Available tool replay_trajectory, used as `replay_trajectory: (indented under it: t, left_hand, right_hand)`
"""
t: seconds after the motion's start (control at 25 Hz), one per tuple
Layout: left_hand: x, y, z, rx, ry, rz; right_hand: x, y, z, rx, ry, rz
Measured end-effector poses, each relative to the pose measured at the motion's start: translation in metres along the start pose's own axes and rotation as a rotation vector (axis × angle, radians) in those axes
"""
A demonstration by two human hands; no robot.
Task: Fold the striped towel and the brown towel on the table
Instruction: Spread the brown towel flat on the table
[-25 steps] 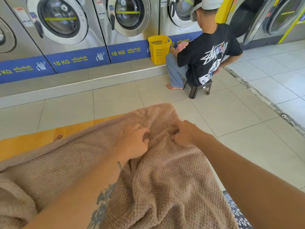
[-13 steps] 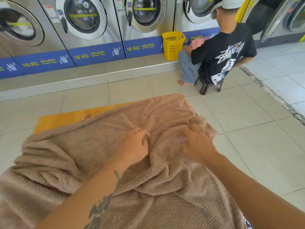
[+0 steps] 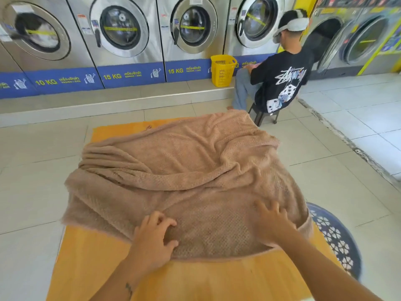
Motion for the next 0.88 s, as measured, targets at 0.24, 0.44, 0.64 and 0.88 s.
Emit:
replay_trajectory:
  t: [0.24, 0.44, 0.64, 0.88]
  left_hand:
    - [-0.046, -0.005, 0.018, -0.024, -0.106, -0.024]
    - [-0.044, -0.027, -0.019, -0.142, -0.073, -0.077]
    - [-0.038, -0.040, -0.124, -0.266, 0.241, -0.072]
    - [-0.042, 0.001, -0.252, -0.144, 0.445, 0.057]
  right_hand:
    - [-0.055, 0.026, -0.016, 0.214, -0.106, -0.161]
    - [-0.065, 0.020, -0.042, 0.242, -0.147, -0.194]
    - [-0.069, -0.004, -0.089, 0.257, -0.029, -0.225]
    - [-0.047, -0.005, -0.133, 0.317, -0.103, -0.075]
Point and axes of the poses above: each hand's wrist, its own x-axis towards the middle knuckle, its own y-axis out of the palm, z = x × y, the point moved 6 cm from there along x, towards the middle knuckle, and after that the axes turned 10 degrees about x, right-handed, at the moved point
